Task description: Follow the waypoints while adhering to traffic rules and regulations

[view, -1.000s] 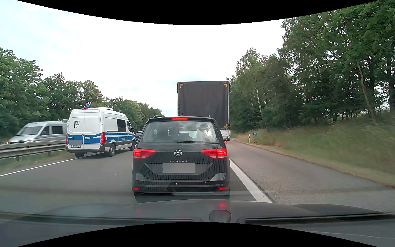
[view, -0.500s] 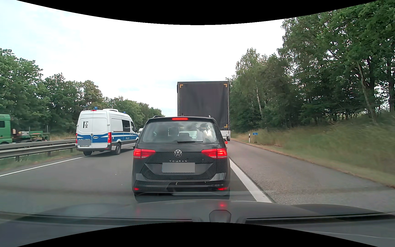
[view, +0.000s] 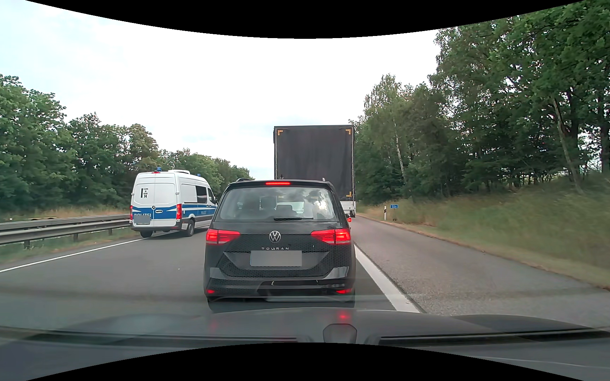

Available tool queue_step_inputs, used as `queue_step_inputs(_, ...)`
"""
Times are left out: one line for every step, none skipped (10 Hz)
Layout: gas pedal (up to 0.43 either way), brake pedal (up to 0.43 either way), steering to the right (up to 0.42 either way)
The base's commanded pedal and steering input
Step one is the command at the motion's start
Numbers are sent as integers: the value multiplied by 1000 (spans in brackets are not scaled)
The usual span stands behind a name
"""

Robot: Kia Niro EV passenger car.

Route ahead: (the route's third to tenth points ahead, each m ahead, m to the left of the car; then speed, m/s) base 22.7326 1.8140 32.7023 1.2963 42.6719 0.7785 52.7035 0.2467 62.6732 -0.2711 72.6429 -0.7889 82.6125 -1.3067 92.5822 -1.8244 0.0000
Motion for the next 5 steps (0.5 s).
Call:
queue_step_inputs(0,244,0)
queue_step_inputs(0,244,0)
queue_step_inputs(0,244,0)
queue_step_inputs(0,244,0)
queue_step_inputs(0,244,0)
